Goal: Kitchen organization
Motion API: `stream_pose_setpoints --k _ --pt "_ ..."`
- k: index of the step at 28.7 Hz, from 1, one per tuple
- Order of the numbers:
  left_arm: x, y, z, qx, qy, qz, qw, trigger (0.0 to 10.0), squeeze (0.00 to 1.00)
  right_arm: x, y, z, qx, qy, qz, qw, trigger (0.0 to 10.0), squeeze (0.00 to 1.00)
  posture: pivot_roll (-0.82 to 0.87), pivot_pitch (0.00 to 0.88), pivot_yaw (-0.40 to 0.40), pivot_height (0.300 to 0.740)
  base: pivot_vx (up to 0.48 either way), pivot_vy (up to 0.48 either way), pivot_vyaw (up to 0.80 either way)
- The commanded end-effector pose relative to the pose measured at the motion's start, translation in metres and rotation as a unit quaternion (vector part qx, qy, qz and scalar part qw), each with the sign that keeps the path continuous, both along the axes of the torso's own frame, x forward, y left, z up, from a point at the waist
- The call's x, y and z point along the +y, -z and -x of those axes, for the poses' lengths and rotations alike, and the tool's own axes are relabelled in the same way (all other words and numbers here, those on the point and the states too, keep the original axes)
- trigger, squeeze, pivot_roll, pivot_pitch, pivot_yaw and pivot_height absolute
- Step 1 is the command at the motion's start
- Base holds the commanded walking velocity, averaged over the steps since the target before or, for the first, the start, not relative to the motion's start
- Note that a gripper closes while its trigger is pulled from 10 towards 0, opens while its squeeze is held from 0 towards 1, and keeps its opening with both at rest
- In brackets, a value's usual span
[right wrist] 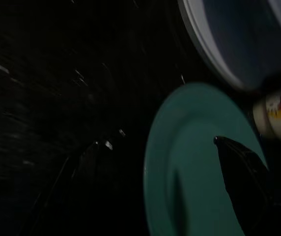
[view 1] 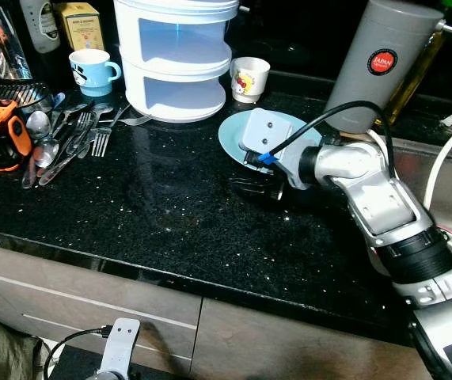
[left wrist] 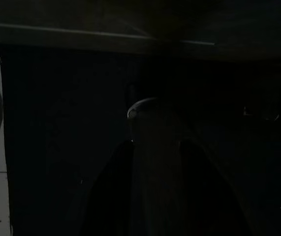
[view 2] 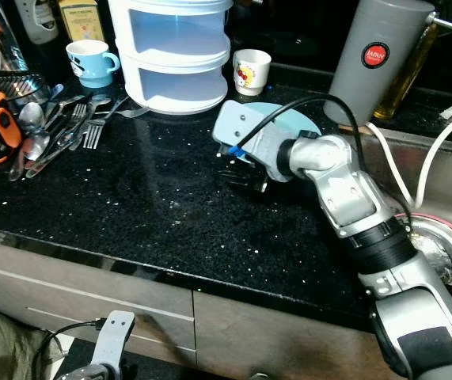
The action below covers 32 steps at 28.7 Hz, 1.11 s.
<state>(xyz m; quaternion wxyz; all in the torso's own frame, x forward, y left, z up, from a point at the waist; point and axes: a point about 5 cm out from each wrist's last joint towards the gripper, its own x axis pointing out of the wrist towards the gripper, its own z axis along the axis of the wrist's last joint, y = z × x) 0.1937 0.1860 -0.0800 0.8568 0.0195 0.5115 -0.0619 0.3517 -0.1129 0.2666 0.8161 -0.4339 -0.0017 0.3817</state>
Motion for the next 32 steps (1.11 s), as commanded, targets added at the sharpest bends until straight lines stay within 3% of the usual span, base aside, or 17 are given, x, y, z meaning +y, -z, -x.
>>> stream_pose_setpoints --k 1,6,9,13,14,15,16,24,32 --pt "-0.001 0.002 0.003 0.009 0.002 0.001 1.000 10.0 0.00 -0.005 0.015 -0.004 0.019 0.043 0.013 0.999 10.0 0.00 0.06 0.102 -0.053 0.740 0.000 0.000 0.00" --pt "-0.001 0.001 0.002 0.008 0.002 0.001 1.000 10.0 0.00 -0.008 0.021 -0.005 0.033 0.066 0.023 0.997 10.0 0.00 0.06 0.110 -0.056 0.740 0.000 0.000 0.00" --pt "0.000 0.001 0.002 0.008 0.002 0.000 1.000 10.0 0.00 -0.009 0.029 -0.005 0.031 0.081 0.068 0.994 10.0 0.00 0.06 0.107 -0.054 0.740 0.000 0.000 0.00" --pt "0.000 0.001 0.002 0.007 0.002 0.000 1.000 10.0 0.00 -0.011 0.037 -0.006 0.024 0.109 0.093 0.989 10.0 0.00 0.06 0.107 -0.054 0.740 0.000 0.000 0.00" --pt "0.000 0.001 0.002 0.007 0.002 0.000 1.000 10.0 0.00 -0.012 0.039 -0.006 0.023 0.118 0.100 0.988 3.2 0.00 0.06 0.104 -0.055 0.740 0.000 0.000 0.00" --pt "0.000 0.001 0.002 0.007 0.002 0.000 1.000 10.0 0.00 -0.016 0.043 -0.006 0.024 0.132 0.109 0.985 0.7 0.00 0.06 0.103 -0.056 0.740 0.000 0.000 0.00" --pt "0.000 0.001 0.002 0.007 0.001 0.000 1.000 10.0 0.00 -0.018 0.046 -0.005 0.025 0.141 0.119 0.982 0.0 0.00 0.06 0.103 -0.056 0.740 0.000 0.000 0.00" --pt "-0.001 0.001 0.002 0.007 0.003 0.001 1.000 10.0 0.00 -0.025 0.056 -0.001 0.038 0.161 0.147 0.975 0.0 0.00 0.06 0.094 -0.061 0.740 0.000 0.000 0.00" --pt "-0.002 0.002 0.003 0.006 0.001 0.003 1.000 10.0 0.00 -0.019 0.058 -0.001 0.031 0.167 0.139 0.976 0.0 0.00 0.07 0.090 -0.070 0.740 0.000 0.000 0.00"
